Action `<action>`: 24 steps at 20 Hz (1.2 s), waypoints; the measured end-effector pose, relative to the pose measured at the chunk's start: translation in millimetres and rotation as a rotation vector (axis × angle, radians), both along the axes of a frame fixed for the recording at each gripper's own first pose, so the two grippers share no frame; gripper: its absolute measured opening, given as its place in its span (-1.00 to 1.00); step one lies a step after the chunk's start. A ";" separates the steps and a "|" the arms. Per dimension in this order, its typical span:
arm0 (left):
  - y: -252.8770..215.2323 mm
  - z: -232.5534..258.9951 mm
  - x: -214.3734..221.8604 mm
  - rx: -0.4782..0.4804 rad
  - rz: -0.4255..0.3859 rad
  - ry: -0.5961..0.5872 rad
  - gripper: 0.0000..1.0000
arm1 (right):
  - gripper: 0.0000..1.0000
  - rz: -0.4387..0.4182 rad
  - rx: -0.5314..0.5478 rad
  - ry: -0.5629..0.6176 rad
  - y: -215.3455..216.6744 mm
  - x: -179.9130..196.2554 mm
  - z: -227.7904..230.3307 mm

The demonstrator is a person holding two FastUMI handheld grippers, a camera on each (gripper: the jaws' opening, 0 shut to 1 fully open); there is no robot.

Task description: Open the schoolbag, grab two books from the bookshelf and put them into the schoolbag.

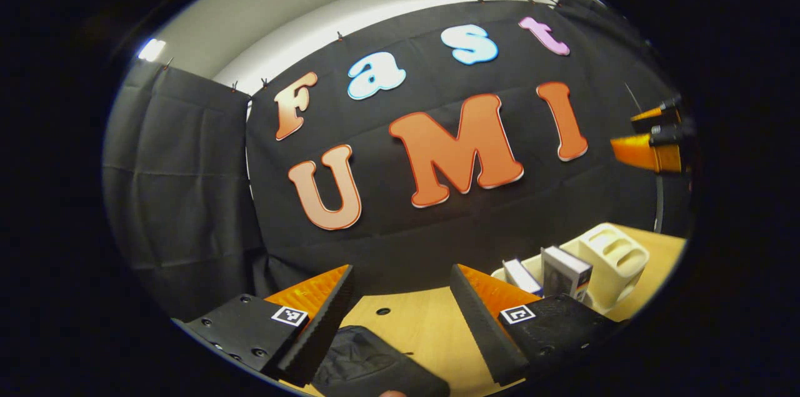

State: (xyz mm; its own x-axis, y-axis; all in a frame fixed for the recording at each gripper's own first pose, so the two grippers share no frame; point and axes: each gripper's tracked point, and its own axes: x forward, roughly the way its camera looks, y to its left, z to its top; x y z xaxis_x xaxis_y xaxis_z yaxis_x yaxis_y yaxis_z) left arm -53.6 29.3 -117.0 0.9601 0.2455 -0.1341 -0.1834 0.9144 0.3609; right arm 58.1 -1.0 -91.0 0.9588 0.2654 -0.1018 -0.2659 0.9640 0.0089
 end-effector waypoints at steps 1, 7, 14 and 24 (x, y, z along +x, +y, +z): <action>4.0 -12.9 -5.1 0.038 0.008 0.035 0.91 | 0.92 0.011 0.002 0.006 3.0 1.6 -4.5; 29.2 -102.1 -30.3 0.296 0.027 0.264 0.91 | 0.92 0.048 0.006 0.051 10.9 4.2 -32.3; 19.0 -201.6 -95.6 0.456 -0.034 0.491 0.92 | 0.92 0.051 0.007 0.090 5.5 10.7 -52.5; 24.6 -298.0 -148.3 0.526 -0.085 0.753 0.93 | 0.92 -0.005 -0.005 0.113 -22.9 14.5 -63.5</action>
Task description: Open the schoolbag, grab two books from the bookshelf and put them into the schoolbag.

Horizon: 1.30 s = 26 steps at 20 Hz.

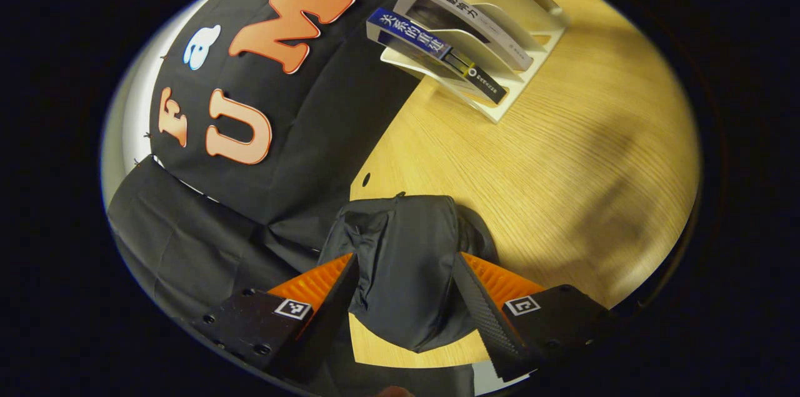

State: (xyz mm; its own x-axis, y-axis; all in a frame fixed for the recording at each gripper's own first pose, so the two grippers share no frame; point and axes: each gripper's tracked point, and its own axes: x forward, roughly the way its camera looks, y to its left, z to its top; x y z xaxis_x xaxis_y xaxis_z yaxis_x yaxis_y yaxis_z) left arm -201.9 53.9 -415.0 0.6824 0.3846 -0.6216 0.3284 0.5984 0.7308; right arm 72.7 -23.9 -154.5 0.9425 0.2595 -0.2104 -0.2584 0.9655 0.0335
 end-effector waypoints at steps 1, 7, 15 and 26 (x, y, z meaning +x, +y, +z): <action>2.1 -7.8 -2.0 0.004 0.011 0.013 0.92 | 0.92 -0.003 0.001 0.003 -1.8 -0.3 -1.2; 20.2 -23.6 0.8 0.053 0.071 0.022 0.94 | 0.92 -0.003 0.007 -0.008 -5.9 1.7 2.9; 20.3 -33.3 0.2 0.112 0.054 0.020 0.90 | 0.92 -0.012 -0.013 -0.029 -21.1 -2.3 8.1; 53.5 -23.6 43.2 0.177 0.062 -0.022 0.90 | 0.92 -0.021 -0.011 -0.039 -31.4 -6.4 11.5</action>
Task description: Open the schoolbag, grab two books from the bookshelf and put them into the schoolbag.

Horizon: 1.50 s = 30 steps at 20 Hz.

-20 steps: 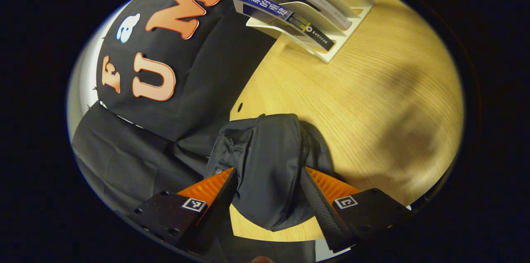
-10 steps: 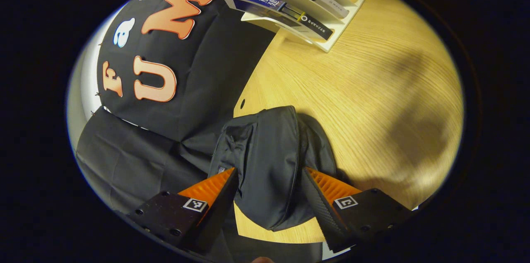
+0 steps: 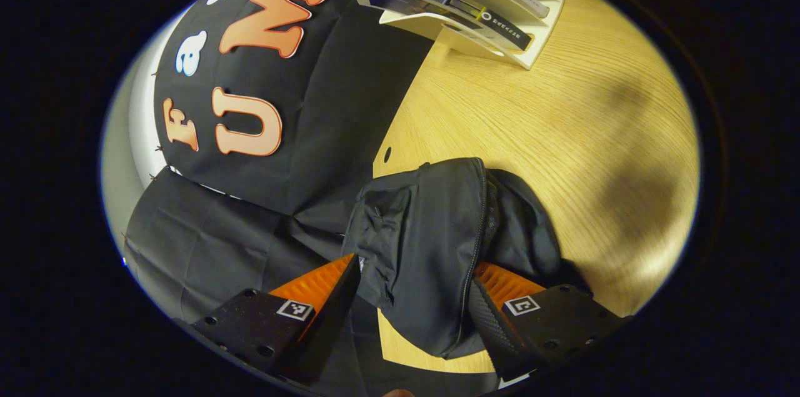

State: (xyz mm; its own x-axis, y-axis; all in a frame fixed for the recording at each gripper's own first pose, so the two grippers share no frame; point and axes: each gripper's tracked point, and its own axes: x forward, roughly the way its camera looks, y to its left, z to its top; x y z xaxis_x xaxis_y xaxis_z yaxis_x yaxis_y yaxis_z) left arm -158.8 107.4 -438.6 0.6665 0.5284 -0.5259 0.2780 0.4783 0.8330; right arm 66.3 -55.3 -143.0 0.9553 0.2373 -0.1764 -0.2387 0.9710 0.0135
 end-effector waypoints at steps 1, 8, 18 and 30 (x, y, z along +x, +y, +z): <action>3.2 -7.5 4.1 -0.034 0.011 0.014 0.89 | 0.92 -0.001 -0.005 0.005 0.2 -0.9 -1.9; 16.8 3.7 32.2 -0.161 0.058 0.074 0.21 | 0.92 0.007 -0.010 0.009 -3.3 -3.2 -1.5; 30.2 43.7 66.7 -0.576 0.076 0.232 -0.84 | 0.92 -0.031 -0.112 0.101 6.4 -28.1 -16.9; 64.0 79.0 105.3 -0.920 -0.149 0.493 -0.87 | 0.94 -0.150 -0.225 0.314 138.9 -65.6 -10.9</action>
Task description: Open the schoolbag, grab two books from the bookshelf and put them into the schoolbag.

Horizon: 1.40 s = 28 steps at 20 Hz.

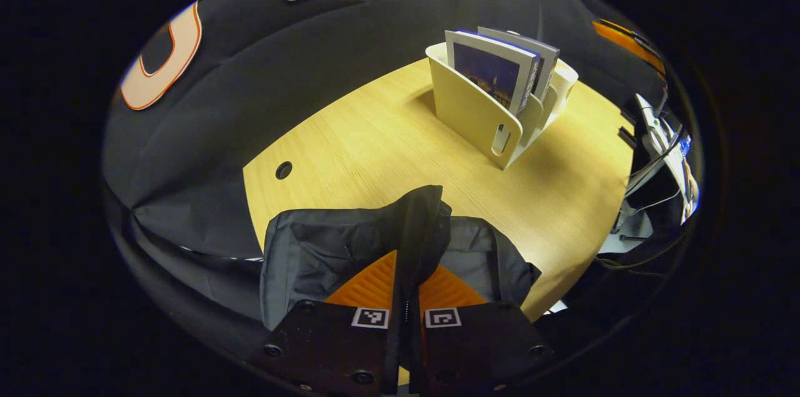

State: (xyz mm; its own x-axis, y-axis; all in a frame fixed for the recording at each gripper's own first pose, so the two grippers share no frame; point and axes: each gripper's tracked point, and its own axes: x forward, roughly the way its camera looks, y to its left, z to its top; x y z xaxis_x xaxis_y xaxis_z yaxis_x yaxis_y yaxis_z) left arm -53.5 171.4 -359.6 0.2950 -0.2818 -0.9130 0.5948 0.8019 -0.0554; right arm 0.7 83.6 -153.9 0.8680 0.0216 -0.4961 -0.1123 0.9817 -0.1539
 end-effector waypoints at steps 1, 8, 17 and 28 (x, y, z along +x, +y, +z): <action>-0.9 6.2 1.4 -0.043 -0.017 0.014 -0.87 | 0.95 0.001 0.020 0.029 13.9 -1.9 0.8; 13.1 36.5 19.3 -0.137 -0.066 0.074 -0.87 | 0.96 0.057 0.086 0.311 69.0 -3.9 -8.2; 22.0 50.3 28.5 -0.116 -0.046 0.083 -0.86 | 0.97 0.143 0.135 0.626 109.8 34.5 -41.8; 12.8 34.9 30.7 -0.101 0.060 0.135 -0.86 | 0.81 0.072 0.141 0.951 120.9 85.2 -130.3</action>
State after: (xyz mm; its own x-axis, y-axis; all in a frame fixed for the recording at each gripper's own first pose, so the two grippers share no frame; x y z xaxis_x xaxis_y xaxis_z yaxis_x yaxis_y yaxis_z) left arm -22.8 184.2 -324.6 0.1911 -0.3599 -0.9132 0.5277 0.8221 -0.2135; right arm 86.0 204.5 -284.2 0.0987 0.1721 -0.9801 -0.1896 0.9701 0.1513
